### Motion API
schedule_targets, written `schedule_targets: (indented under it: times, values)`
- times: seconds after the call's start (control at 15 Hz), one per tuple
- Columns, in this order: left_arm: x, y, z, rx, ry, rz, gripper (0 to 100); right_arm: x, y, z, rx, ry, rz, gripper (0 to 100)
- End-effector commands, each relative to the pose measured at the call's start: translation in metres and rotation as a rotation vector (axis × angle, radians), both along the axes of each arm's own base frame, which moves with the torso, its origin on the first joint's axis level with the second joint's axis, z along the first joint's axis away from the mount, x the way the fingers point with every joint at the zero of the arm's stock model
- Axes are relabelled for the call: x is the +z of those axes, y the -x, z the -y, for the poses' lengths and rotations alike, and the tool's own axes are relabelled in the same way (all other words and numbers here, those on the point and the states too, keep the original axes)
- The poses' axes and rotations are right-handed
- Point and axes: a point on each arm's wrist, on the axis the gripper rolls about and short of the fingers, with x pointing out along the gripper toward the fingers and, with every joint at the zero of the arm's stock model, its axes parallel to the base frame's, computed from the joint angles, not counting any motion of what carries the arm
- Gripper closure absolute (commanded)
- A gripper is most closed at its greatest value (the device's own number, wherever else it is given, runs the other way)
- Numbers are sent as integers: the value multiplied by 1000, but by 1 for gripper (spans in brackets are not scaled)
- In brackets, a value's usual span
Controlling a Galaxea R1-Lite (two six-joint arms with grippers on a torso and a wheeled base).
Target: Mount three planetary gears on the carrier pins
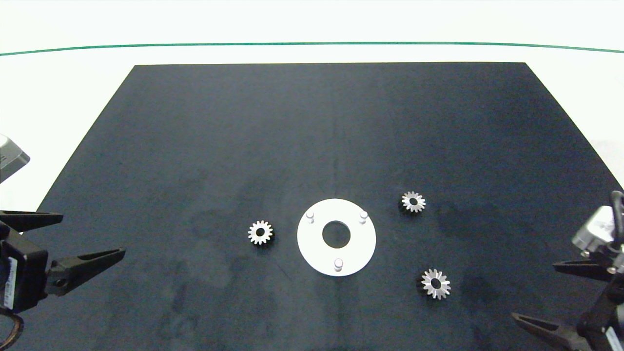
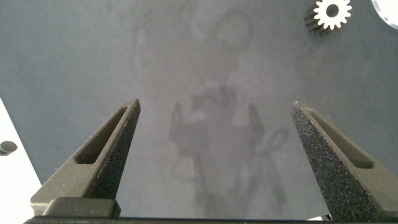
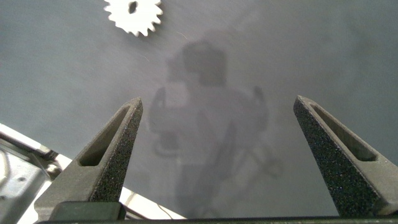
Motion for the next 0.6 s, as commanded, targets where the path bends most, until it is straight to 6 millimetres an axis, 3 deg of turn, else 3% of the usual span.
schedule_targets:
  times: [0.07, 0.6]
  values:
    - [0, -3, 0, -4, -10, -7, 0, -18, -30, -36, 95, 28, -55, 0]
    - [0, -4, 0, 0, -14, -11, 0, -29, -51, -65, 132, 93, -97, 0]
